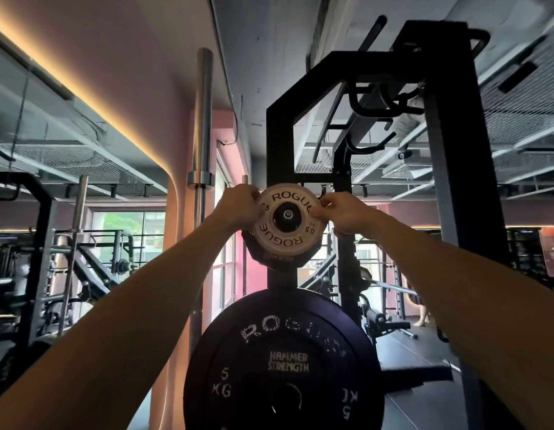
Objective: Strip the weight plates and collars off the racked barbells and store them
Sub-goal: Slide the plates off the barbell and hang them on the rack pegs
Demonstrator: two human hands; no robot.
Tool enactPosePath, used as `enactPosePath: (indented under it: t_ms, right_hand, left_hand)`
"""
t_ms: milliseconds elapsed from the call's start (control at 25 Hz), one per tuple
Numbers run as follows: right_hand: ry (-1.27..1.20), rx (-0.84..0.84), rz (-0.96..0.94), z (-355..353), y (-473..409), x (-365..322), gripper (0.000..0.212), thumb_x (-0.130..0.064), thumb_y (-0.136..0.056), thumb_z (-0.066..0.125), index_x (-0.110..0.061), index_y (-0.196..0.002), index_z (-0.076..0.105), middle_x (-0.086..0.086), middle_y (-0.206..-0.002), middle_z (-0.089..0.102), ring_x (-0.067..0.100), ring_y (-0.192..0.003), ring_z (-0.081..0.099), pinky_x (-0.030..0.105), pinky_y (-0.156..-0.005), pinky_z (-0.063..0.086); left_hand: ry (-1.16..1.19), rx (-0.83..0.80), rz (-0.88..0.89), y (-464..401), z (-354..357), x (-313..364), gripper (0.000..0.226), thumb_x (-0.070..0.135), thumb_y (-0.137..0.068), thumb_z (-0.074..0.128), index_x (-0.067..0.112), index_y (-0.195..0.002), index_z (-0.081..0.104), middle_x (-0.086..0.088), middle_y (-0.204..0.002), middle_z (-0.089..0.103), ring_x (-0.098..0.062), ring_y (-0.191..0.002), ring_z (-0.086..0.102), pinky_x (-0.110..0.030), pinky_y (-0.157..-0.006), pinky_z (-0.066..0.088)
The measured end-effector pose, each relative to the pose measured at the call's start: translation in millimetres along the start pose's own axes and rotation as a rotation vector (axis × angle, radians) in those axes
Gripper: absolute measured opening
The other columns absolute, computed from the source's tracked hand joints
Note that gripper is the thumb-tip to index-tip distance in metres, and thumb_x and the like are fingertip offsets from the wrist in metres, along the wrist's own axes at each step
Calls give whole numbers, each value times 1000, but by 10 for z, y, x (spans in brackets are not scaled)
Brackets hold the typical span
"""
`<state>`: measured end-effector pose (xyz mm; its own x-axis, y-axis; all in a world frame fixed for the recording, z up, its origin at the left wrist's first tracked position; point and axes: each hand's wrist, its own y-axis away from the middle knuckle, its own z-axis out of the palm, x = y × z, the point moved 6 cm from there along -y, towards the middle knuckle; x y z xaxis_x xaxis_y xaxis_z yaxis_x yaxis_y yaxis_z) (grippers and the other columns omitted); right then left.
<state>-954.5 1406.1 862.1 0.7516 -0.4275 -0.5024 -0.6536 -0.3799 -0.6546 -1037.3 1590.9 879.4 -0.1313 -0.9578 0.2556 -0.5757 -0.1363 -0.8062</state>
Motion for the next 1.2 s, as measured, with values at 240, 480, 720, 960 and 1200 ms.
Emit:
enactPosePath:
  t_ms: [240,480,720,960,1200]
  right_hand:
    - [148,29,-34,194,-424,290,28,-33,-95,58,-10,-80,59,10,-70,66,28,-65,62,27,-52,44]
    - [143,5,64,378,-819,686,47,-39,-92,62,-2,-62,64,1,-42,62,13,-32,54,23,-40,44]
    - [79,14,78,421,-869,727,40,-35,-91,63,-1,-70,65,10,-59,69,16,-39,63,24,-38,51]
    - [238,117,50,509,-608,733,31,-40,-87,67,-12,-79,58,6,-72,63,17,-55,62,20,-39,40]
    - [369,-32,194,689,344,1287,41,-54,-87,58,-14,-100,61,5,-102,66,23,-96,59,34,-83,47]
  left_hand:
    - [-31,-29,-53,-360,476,-330,30,21,-91,61,2,-114,60,-15,-112,63,-31,-104,60,-27,-71,37]
    - [-48,103,-111,-708,810,-690,39,40,-84,66,7,-103,53,-6,-90,52,-27,-86,56,-35,-65,36]
    - [-95,110,-99,-764,882,-714,37,39,-86,63,8,-104,56,-12,-96,58,-33,-92,59,-35,-66,38]
    - [-229,-142,22,-468,955,-666,63,39,-80,69,16,-133,42,-19,-121,49,-40,-107,54,-48,-89,50]
    - [-137,-493,39,717,1804,-445,46,67,-74,61,25,-88,53,-1,-98,62,-23,-92,59,-39,-84,52]
